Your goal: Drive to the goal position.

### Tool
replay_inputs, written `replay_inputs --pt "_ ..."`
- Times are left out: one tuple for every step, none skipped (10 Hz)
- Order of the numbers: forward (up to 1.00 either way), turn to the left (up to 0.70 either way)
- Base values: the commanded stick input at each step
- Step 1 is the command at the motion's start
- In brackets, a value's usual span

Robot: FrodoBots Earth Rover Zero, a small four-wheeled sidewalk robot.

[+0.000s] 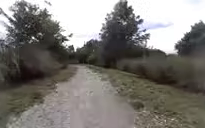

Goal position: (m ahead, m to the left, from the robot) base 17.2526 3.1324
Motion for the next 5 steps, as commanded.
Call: replay_inputs --pt "0.85 0.0" --pt "0.85 0.0" --pt "0.85 0.0" --pt "0.85 0.0" --pt "0.85 0.0"
